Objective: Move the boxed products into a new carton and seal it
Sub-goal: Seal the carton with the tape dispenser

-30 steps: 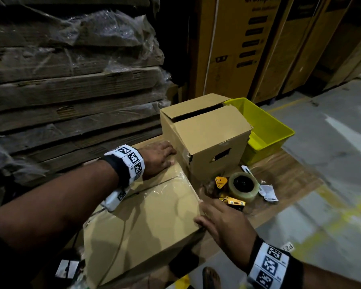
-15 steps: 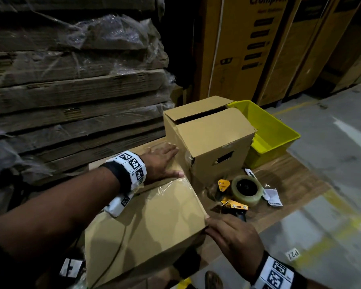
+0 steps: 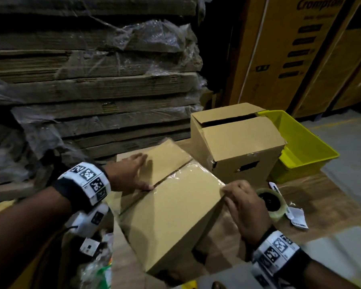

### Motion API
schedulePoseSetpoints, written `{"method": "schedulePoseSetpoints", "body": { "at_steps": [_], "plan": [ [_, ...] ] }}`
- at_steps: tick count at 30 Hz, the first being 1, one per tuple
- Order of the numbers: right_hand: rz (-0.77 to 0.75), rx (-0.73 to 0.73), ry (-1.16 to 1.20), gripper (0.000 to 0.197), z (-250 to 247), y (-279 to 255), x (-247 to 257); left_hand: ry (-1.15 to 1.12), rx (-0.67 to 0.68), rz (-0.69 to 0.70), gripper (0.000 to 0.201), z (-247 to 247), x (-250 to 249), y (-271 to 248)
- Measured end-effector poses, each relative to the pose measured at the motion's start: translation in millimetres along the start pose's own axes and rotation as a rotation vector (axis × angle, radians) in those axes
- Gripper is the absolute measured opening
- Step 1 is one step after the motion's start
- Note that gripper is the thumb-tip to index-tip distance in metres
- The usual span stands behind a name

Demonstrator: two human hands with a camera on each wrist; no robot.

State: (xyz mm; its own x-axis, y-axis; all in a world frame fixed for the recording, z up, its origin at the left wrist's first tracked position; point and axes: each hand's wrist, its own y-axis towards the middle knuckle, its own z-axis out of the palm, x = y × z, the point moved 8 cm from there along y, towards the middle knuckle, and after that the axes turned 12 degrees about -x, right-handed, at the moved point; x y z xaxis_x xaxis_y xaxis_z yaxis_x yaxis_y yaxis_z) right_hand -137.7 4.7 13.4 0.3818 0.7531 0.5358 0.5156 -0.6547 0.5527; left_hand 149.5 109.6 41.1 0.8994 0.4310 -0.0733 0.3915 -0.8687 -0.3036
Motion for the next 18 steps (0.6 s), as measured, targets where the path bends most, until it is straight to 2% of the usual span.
{"method": "schedulePoseSetpoints", "body": {
  "at_steps": [3, 6, 8, 10, 13, 15, 18],
  "plan": [
    [0.105, 0.008, 0.060, 0.026, 6, -3, -1, -0.095, -0.005, -0.177, 0.139, 15, 36, -12],
    [0.222, 0.080, 0.230, 0.047, 15, -23, 3, -0.113, -0.049, -0.239, 0.145, 25, 54, -22],
    [0.234, 0.176, 0.257, 0.059, 23, -33, 11, -0.103, -0.097, -0.254, 0.148, 28, 61, -26],
    [0.156, 0.272, 0.156, 0.071, 32, -37, 22, -0.114, -0.131, -0.270, 0.144, 30, 66, -34],
    [0.093, 0.357, 0.174, 0.081, 49, -27, 38, -0.178, -0.136, -0.327, 0.114, 34, 69, -56],
    [0.079, 0.423, 0.198, 0.079, 64, -15, 43, -0.188, -0.132, -0.416, 0.101, 41, 76, -73],
    [0.021, 0.482, 0.226, 0.066, 85, 13, 48, -0.172, -0.156, -0.528, 0.106, 48, 90, -93]
  ]
}}
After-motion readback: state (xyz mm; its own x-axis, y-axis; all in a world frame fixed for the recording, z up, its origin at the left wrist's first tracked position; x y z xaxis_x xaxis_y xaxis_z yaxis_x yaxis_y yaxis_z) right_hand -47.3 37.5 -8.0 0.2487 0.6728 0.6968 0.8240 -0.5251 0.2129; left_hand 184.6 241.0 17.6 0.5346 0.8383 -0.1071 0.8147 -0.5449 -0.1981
